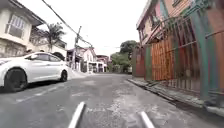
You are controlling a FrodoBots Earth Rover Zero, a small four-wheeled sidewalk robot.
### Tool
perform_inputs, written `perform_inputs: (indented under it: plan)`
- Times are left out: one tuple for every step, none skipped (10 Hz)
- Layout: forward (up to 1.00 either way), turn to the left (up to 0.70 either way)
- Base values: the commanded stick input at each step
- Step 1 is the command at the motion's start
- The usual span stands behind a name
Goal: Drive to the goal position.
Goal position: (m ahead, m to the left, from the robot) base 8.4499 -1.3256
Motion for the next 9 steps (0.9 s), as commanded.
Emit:
perform_inputs:
  plan:
    - [1.0, 0.0]
    - [1.0, 0.0]
    - [1.0, 0.0]
    - [1.0, 0.0]
    - [1.0, 0.0]
    - [1.0, 0.0]
    - [1.0, 0.0]
    - [1.0, 0.0]
    - [1.0, 0.0]
